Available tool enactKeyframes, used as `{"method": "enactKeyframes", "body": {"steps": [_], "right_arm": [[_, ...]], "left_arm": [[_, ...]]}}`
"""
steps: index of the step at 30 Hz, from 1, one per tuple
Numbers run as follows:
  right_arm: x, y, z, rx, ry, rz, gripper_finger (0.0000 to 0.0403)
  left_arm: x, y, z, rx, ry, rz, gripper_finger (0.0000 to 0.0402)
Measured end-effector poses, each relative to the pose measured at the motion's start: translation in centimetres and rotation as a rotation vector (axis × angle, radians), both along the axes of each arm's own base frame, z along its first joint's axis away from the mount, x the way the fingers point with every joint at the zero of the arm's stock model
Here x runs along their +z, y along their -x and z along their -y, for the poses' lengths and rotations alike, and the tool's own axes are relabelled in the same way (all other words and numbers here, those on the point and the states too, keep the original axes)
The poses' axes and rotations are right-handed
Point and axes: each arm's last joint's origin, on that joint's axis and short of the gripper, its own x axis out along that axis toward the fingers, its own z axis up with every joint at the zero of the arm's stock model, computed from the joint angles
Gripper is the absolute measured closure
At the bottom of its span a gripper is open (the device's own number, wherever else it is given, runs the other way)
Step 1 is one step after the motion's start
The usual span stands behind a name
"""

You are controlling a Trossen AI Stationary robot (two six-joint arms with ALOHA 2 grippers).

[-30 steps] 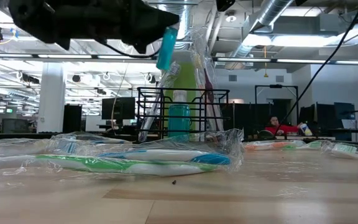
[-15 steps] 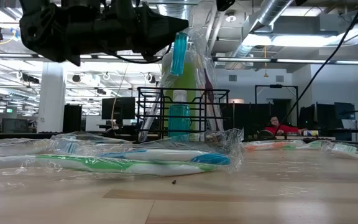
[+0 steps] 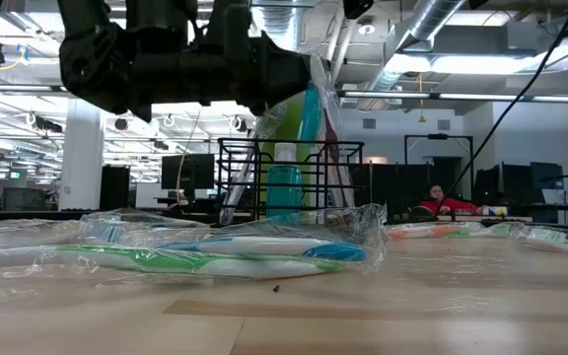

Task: Pick & Place toothbrushing station
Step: Put the mouthwash into the the wire organizer

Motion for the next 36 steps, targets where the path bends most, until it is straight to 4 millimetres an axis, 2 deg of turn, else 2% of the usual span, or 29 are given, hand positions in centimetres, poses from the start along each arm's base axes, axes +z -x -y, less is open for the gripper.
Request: {"method": "enactKeyframes", "body": {"steps": [5, 17, 36], "right_arm": [[-0.03, 0.01, -0.01, 0.0, 0.001, -0.003, 0.0291], [-0.04, 0.01, -0.01, 0.002, 0.008, -0.001, 0.0291], [-0.11, 0.03, -0.01, 0.002, 0.009, -0.008, 0.0291]], "left_arm": [[-0.58, -0.22, -0.19, 0.009, 0.006, -0.017, 0.0309], [-0.56, -0.24, -0.68, 0.024, 0.009, -0.014, 0.0309], [-1.05, -0.2, -0.05, 0.047, 0.018, -0.063, 0.0309]]}}
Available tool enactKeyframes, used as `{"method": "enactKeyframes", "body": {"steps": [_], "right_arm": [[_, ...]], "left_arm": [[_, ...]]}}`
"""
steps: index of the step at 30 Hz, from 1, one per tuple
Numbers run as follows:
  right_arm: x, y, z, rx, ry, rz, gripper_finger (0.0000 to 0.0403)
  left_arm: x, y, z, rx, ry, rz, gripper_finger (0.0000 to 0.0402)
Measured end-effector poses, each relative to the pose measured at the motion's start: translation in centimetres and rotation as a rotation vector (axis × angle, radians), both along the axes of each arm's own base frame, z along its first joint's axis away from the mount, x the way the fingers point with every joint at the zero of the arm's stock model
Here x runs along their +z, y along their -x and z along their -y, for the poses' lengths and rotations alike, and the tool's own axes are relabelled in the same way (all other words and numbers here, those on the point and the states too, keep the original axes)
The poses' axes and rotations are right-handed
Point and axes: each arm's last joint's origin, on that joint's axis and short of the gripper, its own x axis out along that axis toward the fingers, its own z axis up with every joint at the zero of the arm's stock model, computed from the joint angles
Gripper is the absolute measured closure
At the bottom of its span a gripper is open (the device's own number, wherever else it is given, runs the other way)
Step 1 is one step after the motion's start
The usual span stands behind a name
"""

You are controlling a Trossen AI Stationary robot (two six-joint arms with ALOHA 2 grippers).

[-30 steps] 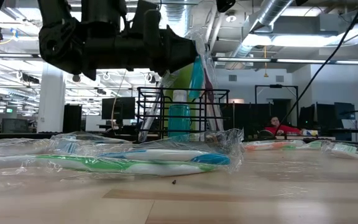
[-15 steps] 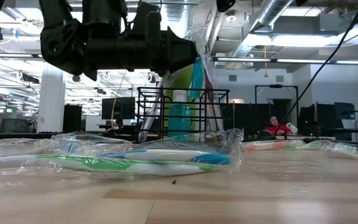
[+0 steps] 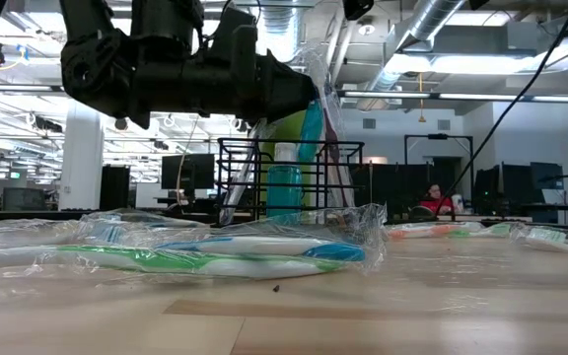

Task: Pick & Place toothbrushing station
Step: Put the mouthwash into the the wire organizer

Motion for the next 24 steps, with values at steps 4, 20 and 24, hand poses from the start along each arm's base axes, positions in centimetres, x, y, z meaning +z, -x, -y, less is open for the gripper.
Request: {"method": "enactKeyframes", "body": {"steps": [4, 20, 24], "right_arm": [[0.0, 0.0, 0.0, 0.0, 0.0, 0.0, 0.0291], [0.0, 0.0, 0.0, 0.0, -0.001, 0.0, 0.0291], [0.0, 0.0, 0.0, 0.0, -0.001, -0.001, 0.0291]], "left_arm": [[0.0, 0.0, 0.3, -0.001, 0.014, -0.003, 0.0309], [-1.0, 0.1, 0.3, 0.069, 0.015, -0.042, 0.0309], [-1.4, 0.0, 0.4, 0.068, 0.014, -0.056, 0.0309]]}}
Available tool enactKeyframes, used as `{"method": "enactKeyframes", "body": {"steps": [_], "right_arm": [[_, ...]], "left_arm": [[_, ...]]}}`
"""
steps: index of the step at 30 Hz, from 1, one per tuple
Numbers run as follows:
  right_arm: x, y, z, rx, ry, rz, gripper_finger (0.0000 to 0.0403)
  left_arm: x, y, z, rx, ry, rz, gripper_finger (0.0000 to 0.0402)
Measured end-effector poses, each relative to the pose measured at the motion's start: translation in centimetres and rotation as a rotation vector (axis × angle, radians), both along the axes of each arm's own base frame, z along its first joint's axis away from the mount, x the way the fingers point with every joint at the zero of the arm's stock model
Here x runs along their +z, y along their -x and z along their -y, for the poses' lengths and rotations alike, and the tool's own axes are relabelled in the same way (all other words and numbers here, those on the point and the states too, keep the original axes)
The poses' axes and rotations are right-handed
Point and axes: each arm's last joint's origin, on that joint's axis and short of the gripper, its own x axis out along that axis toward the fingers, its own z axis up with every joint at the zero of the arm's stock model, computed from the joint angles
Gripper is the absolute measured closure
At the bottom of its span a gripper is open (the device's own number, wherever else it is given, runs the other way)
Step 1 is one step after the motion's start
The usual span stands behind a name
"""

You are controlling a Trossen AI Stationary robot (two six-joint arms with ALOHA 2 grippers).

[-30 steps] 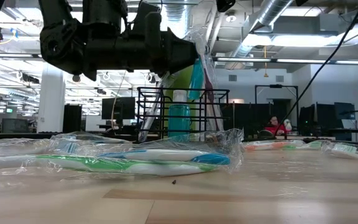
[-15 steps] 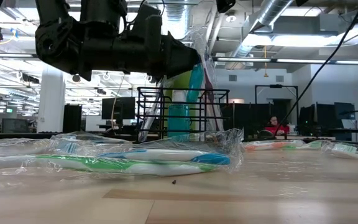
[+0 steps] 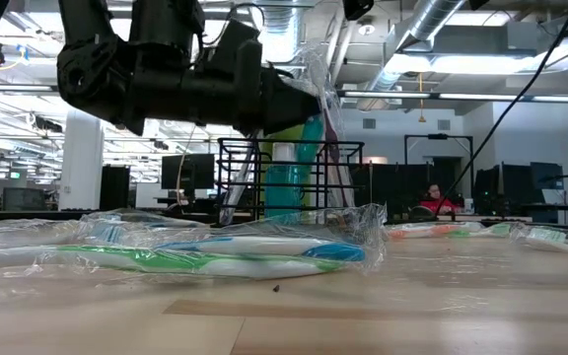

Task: Pick & Place toothbrushing station
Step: Put the mouthwash into the the wire organizer, then put the top left blue toothbrush into the wire organizer

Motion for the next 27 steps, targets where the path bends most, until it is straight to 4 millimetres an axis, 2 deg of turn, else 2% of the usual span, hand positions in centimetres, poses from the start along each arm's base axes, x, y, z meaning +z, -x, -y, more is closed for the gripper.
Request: {"method": "enactKeyframes", "body": {"steps": [6, 15, 27], "right_arm": [[0.0, 0.0, 0.0, 0.0, 0.0, 0.0, 0.0291], [0.0, 0.0, 0.01, 0.0, 0.0, 0.0, 0.0291], [-0.01, 0.01, 0.0, 0.0, 0.0, -0.002, 0.0291]], "left_arm": [[0.02, -0.01, 0.0, 0.0, 0.001, 0.003, 0.0306], [0.04, -0.01, 0.01, -0.002, 0.002, 0.005, 0.0273], [0.08, -0.01, 0.01, -0.004, 0.009, 0.008, 0.0288]]}}
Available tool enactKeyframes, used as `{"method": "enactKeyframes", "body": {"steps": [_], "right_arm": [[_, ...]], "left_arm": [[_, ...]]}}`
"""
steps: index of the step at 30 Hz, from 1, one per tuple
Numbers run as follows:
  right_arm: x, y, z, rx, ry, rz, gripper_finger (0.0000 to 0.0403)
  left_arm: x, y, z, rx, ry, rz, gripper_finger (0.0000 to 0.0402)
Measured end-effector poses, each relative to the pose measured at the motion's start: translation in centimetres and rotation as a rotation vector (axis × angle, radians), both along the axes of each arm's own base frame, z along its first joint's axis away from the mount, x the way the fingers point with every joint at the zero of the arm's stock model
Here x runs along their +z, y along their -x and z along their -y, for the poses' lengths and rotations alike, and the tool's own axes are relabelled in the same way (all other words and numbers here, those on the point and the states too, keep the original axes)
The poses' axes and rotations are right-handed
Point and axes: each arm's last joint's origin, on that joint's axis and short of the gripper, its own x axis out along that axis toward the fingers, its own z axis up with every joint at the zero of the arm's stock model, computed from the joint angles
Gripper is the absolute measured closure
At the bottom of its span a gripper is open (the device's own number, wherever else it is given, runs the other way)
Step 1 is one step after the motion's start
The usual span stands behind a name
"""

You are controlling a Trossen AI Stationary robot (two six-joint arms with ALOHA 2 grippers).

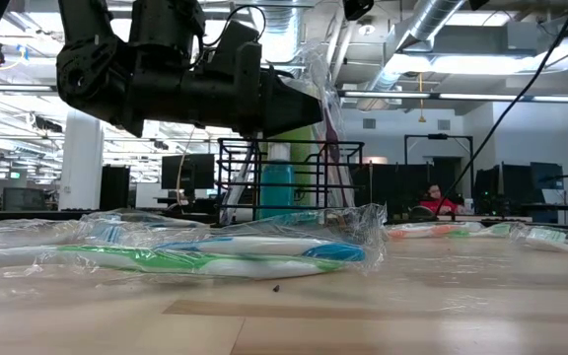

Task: Pick & Place toothbrushing station
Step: Put the top left blue toothbrush into the wire organizer

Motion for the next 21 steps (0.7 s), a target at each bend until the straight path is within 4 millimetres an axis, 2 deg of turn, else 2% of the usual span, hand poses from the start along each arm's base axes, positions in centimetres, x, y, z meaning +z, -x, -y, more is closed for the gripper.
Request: {"method": "enactKeyframes", "body": {"steps": [10, 16, 21], "right_arm": [[-0.1, 0.0, 0.0, -0.002, -0.006, -0.009, 0.0291], [-0.1, 0.0, 0.0, -0.003, -0.01, -0.011, 0.0291], [-0.1, 0.0, 0.0, -0.003, -0.013, -0.02, 0.0291]], "left_arm": [[1.6, 0.3, 0.6, -0.021, -0.003, 0.053, 0.0289], [3.8, 0.8, 1.5, -0.046, -0.024, 0.108, 0.0289], [5.3, 1.5, 1.7, -0.056, -0.034, 0.036, 0.0289]]}}
